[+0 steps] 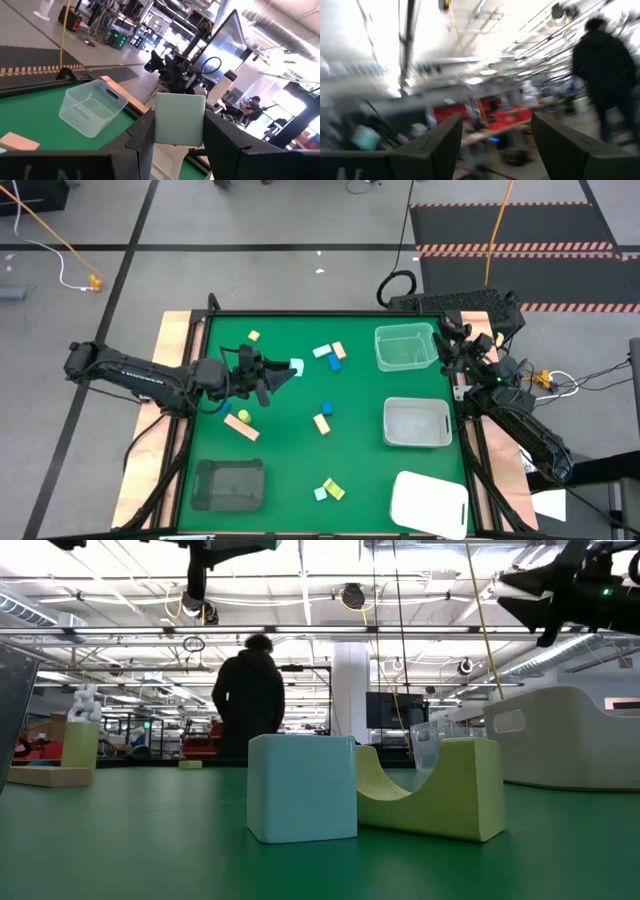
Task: Sort & place blocks by color
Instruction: Put the top left light blue block into the black bin
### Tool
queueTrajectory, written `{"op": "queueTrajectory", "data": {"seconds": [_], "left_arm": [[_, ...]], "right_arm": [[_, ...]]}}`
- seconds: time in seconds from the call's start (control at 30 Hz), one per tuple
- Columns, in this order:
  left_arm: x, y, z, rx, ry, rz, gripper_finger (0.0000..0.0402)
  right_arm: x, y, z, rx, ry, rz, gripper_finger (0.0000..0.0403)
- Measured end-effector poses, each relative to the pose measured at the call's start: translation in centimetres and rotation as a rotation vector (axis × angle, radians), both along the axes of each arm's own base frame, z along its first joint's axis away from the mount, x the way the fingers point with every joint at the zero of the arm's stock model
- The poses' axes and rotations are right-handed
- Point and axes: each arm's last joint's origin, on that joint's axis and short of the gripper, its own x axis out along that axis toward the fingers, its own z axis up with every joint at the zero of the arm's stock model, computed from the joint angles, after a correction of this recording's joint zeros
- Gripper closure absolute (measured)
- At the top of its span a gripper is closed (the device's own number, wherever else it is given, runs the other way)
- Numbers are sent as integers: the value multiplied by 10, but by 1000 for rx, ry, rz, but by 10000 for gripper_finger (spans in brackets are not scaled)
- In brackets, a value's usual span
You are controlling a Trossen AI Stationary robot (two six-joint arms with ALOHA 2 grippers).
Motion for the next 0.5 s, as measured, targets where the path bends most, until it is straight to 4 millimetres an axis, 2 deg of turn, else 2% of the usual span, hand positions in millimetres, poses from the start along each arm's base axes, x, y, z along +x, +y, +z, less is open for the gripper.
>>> {"op": "queueTrajectory", "data": {"seconds": [0.2,0.33,0.5], "left_arm": [[13,7,-10,6,16,36,262],[21,17,-16,8,20,66,261],[20,30,-16,3,28,43,261]], "right_arm": [[-6,6,12,73,-235,118,174],[-8,9,16,66,-289,167,174],[-8,8,16,110,-313,201,174]]}}
